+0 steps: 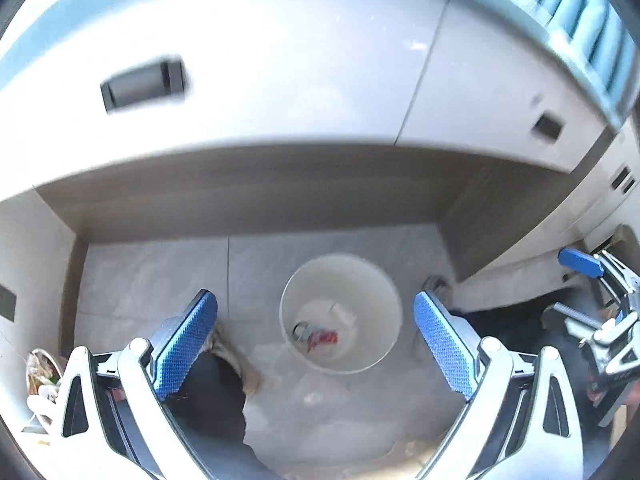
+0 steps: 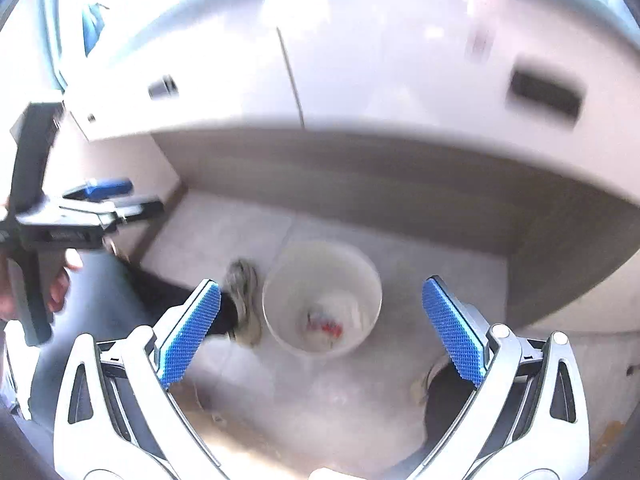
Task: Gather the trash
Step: 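Move both open tools back up to the remaining trash on the mattress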
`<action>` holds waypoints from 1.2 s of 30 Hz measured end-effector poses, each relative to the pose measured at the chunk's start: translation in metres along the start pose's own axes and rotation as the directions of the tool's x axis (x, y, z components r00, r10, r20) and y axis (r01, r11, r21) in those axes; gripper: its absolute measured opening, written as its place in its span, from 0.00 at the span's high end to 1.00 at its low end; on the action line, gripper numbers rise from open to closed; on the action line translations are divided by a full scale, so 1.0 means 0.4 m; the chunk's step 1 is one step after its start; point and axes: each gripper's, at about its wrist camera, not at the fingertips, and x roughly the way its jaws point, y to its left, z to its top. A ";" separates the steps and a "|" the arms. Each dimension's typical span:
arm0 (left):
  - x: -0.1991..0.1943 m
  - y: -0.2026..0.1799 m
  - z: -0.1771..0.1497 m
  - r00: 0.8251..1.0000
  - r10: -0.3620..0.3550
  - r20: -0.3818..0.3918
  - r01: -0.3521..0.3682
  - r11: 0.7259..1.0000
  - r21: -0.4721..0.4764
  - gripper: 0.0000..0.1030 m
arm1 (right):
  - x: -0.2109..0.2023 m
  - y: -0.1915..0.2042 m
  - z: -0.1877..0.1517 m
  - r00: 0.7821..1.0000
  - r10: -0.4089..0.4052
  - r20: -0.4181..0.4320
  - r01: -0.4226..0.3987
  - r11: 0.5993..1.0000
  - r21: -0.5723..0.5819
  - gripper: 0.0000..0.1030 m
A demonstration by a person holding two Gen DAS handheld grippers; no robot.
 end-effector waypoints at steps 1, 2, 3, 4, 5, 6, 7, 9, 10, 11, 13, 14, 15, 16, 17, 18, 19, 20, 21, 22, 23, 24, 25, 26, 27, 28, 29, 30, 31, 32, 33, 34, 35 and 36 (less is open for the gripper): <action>-0.032 -0.009 0.013 1.000 0.006 0.030 -0.006 1.000 0.002 0.06 | -0.040 0.006 0.018 0.999 0.000 0.041 0.000 1.000 -0.004 0.05; -0.060 -0.020 0.025 0.998 0.010 0.059 -0.010 1.000 0.008 0.06 | -0.082 0.011 0.041 0.996 0.001 0.086 0.000 1.000 -0.010 0.05; -0.089 -0.028 0.036 0.996 0.007 0.086 -0.008 1.000 0.016 0.06 | -0.121 0.014 0.064 0.992 0.004 0.127 -0.003 1.000 -0.013 0.05; -0.114 -0.040 0.049 0.994 -0.002 0.110 -0.001 1.000 0.023 0.06 | -0.158 0.017 0.086 0.987 0.014 0.162 -0.011 1.000 -0.016 0.05; -0.142 -0.048 0.062 0.991 -0.013 0.133 0.009 1.000 0.029 0.06 | -0.189 0.021 0.106 0.982 0.022 0.187 -0.018 1.000 -0.022 0.05; -0.167 -0.055 0.075 0.988 -0.019 0.155 0.014 0.999 0.035 0.06 | -0.217 0.025 0.123 0.976 0.026 0.215 -0.021 0.999 -0.028 0.05; -0.187 -0.062 0.086 0.984 -0.023 0.175 0.016 0.999 0.042 0.06 | -0.246 0.030 0.141 0.970 0.027 0.242 -0.019 0.999 -0.037 0.05; -0.229 -0.078 0.110 0.976 -0.025 0.214 0.012 0.998 0.062 0.06 | -0.288 0.044 0.168 0.958 0.022 0.284 -0.009 0.999 -0.047 0.05; -0.244 -0.081 0.123 0.972 -0.021 0.234 0.005 0.998 0.068 0.06 | -0.296 0.058 0.186 0.954 0.017 0.299 -0.003 0.999 -0.047 0.05; -0.259 -0.082 0.134 0.968 -0.018 0.250 0.000 0.998 0.069 0.06 | -0.309 0.058 0.204 0.950 0.012 0.313 0.003 0.999 -0.046 0.05; -0.285 -0.083 0.159 0.959 -0.012 0.282 -0.005 0.998 0.059 0.06 | -0.332 0.055 0.233 0.943 0.002 0.333 0.012 0.999 -0.040 0.05; -0.287 -0.083 0.178 0.956 -0.004 0.293 -0.013 0.998 0.054 0.06 | -0.341 0.058 0.247 0.941 -0.003 0.338 0.015 0.999 -0.032 0.05; -0.296 -0.083 0.196 0.954 0.005 0.300 -0.021 0.999 0.049 0.06 | -0.343 0.057 0.264 0.940 -0.008 0.342 0.016 1.000 -0.021 0.05; -0.308 -0.090 0.216 0.952 0.010 0.305 -0.025 0.999 0.045 0.06 | -0.342 0.054 0.279 0.940 -0.009 0.341 0.013 1.000 -0.008 0.05; -0.322 -0.087 0.238 0.950 0.007 0.312 -0.022 0.999 0.045 0.06 | -0.343 0.062 0.296 0.941 -0.011 0.337 0.011 1.000 0.003 0.05; -0.328 -0.090 0.255 0.948 0.003 0.318 -0.018 0.999 0.046 0.06 | -0.340 0.057 0.311 0.943 -0.019 0.333 0.015 1.000 0.012 0.05; -0.332 -0.087 0.276 0.946 0.000 0.326 -0.017 0.999 0.047 0.06 | -0.337 0.051 0.325 0.944 -0.031 0.329 0.025 0.999 0.023 0.05; -0.343 -0.081 0.299 0.943 0.003 0.332 -0.020 0.999 0.048 0.06 | -0.336 0.046 0.341 0.945 -0.039 0.325 0.031 0.999 0.032 0.05; -0.345 -0.078 0.320 0.940 0.009 0.341 -0.026 0.999 0.047 0.06 | -0.335 0.040 0.357 0.947 -0.046 0.318 0.034 0.999 0.042 0.05; -0.344 -0.072 0.340 0.938 0.014 0.347 -0.031 0.999 0.044 0.06 | -0.326 0.034 0.373 0.949 -0.053 0.310 0.041 0.998 0.045 0.05; -0.345 -0.066 0.367 0.936 0.017 0.351 -0.035 0.998 0.043 0.06 | -0.313 0.035 0.388 0.951 -0.058 0.305 0.049 0.998 0.037 0.05; -0.340 -0.062 0.387 0.936 0.019 0.351 -0.036 0.998 0.042 0.06 | -0.305 0.038 0.397 0.951 -0.068 0.302 0.063 0.998 0.029 0.05; -0.330 -0.054 0.406 0.937 0.019 0.349 -0.035 0.999 0.040 0.06 | -0.294 0.036 0.414 0.951 -0.086 0.296 0.084 0.996 0.017 0.05; -0.319 -0.050 0.432 0.938 0.018 0.346 -0.034 0.999 0.040 0.06 | -0.282 0.035 0.425 0.952 -0.101 0.290 0.105 0.994 0.003 0.05; -0.303 -0.045 0.449 0.940 0.017 0.340 -0.033 0.999 0.040 0.06 | -0.270 0.034 0.440 0.951 -0.116 0.286 0.125 0.992 -0.013 0.05; -0.290 -0.041 0.471 0.943 0.019 0.334 -0.034 0.999 0.039 0.06 | -0.257 0.035 0.451 0.950 -0.129 0.284 0.141 0.990 -0.024 0.05; -0.275 -0.039 0.496 0.945 0.017 0.327 -0.032 0.999 0.040 0.06 | -0.247 0.032 0.466 0.948 -0.137 0.286 0.151 0.988 -0.029 0.05; -0.259 -0.036 0.511 0.947 0.015 0.321 -0.030 0.999 0.043 0.06 | -0.237 0.027 0.480 0.948 -0.138 0.286 0.152 0.988 -0.030 0.05; -0.244 -0.035 0.530 0.949 0.013 0.314 -0.029 0.998 0.047 0.06 | -0.227 0.021 0.495 0.949 -0.134 0.284 0.149 0.988 -0.029 0.05; -0.229 -0.035 0.551 0.951 0.008 0.309 -0.025 0.998 0.052 0.06 | -0.214 0.015 0.511 0.950 -0.132 0.282 0.146 0.989 -0.029 0.05; -0.214 -0.036 0.572 0.953 0.004 0.304 -0.022 0.998 0.054 0.06 | -0.200 0.009 0.528 0.951 -0.132 0.279 0.146 0.989 -0.029 0.05; -0.201 -0.038 0.589 0.954 0.003 0.300 -0.020 0.998 0.054 0.06 | -0.185 0.003 0.545 0.952 -0.135 0.275 0.149 0.988 -0.031 0.05; -0.187 -0.039 0.611 0.955 0.000 0.298 -0.017 0.998 0.055 0.06 | -0.170 -0.003 0.564 0.953 -0.138 0.270 0.152 0.988 -0.030 0.05; -0.174 -0.040 0.631 0.955 -0.003 0.297 -0.015 0.998 0.058 0.06 | -0.155 -0.011 0.580 0.954 -0.140 0.267 0.153 0.988 -0.030 0.05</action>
